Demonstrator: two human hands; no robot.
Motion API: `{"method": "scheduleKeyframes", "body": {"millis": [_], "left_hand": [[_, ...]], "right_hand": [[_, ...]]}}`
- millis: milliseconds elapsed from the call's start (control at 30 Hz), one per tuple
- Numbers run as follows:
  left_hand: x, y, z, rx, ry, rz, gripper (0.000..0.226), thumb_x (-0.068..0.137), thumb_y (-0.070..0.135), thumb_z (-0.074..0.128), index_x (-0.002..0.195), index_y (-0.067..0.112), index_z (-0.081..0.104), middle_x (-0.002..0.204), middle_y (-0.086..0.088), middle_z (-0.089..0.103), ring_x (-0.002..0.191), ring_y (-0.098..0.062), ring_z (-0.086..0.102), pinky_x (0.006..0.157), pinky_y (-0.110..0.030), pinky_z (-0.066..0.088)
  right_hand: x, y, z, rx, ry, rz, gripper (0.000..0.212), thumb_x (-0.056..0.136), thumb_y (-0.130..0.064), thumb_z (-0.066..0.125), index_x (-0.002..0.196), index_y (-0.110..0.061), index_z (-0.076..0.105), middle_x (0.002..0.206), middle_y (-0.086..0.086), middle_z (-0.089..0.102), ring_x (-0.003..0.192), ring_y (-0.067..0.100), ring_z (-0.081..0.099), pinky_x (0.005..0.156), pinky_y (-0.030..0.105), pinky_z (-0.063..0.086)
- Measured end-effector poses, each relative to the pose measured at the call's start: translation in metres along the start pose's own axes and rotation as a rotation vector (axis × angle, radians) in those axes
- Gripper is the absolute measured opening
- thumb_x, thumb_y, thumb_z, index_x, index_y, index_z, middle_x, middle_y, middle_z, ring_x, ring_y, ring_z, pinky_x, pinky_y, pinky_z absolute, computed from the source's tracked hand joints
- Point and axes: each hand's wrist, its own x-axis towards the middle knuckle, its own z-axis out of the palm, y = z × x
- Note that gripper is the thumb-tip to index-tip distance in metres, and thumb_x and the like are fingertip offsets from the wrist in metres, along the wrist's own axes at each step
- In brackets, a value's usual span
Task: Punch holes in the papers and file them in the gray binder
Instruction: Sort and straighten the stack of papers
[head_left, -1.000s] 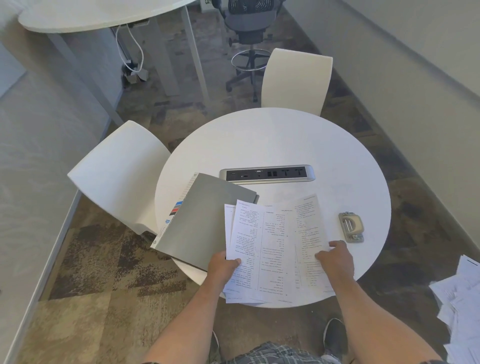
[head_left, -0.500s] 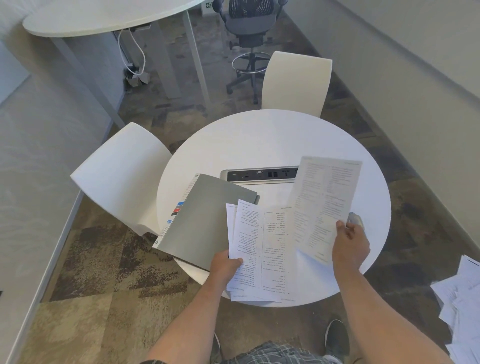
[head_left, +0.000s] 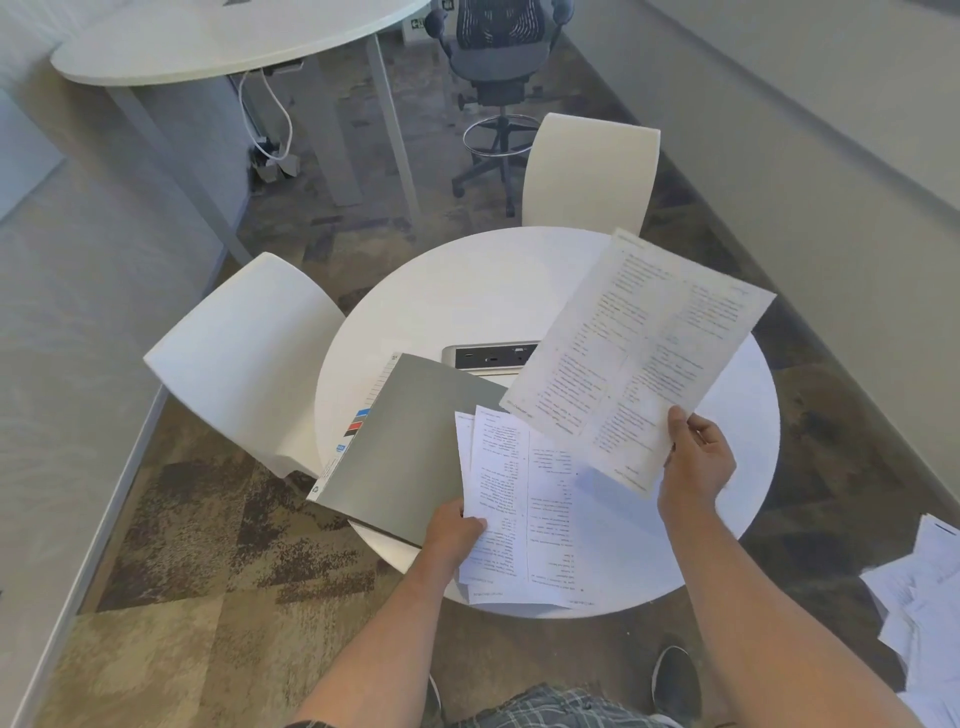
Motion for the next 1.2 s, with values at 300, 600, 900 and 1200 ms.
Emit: {"method": "scheduleKeyframes", "body": {"millis": [300,600,900,1200], "left_hand": [[-0.001,0.005,-0.002,-0.280,-0.060,-0.084,0.018,0.099,0.007,0.063,0.116,0.006,0.068,0.110,-0.014,0.077,0.104,-0.035,0.072,0.091,-0.052,0.059],[-0.012,0.018,-0.005,-0.426,-0.248,-0.038,0.035,0.079,-0.007,0.076,0.111,0.008,0.076,0.113,-0.016,0.077,0.101,-0.034,0.075,0.075,-0.038,0.061],[-0.016,0.033,-0.006,-0.472,-0.400,-0.017,0.052,0.063,0.009,0.078,0.114,0.000,0.074,0.121,-0.023,0.072,0.108,-0.041,0.071,0.085,-0.047,0.060],[-0.014,0.060,-0.014,-0.435,-0.379,0.115,0.063,0.079,0.041,0.083,0.133,0.014,0.066,0.132,-0.009,0.070,0.122,-0.026,0.067,0.107,-0.047,0.049]], "right_hand": [[0.005,0.056,-0.029,-0.469,-0.343,0.304,0.015,0.091,-0.021,0.079,0.089,-0.007,0.075,0.081,0.010,0.074,0.066,0.023,0.061,0.060,0.032,0.046],[0.004,0.065,-0.027,-0.398,-0.436,0.462,0.024,0.096,-0.007,0.070,0.116,0.002,0.060,0.114,0.015,0.074,0.101,0.035,0.073,0.077,0.043,0.062],[0.003,0.052,-0.016,-0.278,-0.525,0.388,0.046,0.094,0.005,0.067,0.137,-0.011,0.058,0.128,0.009,0.070,0.115,0.035,0.068,0.098,0.057,0.056],[0.001,0.045,-0.022,-0.213,-0.676,0.267,0.030,0.087,0.000,0.075,0.110,-0.019,0.079,0.111,0.006,0.080,0.100,0.032,0.077,0.074,0.034,0.064]]}}
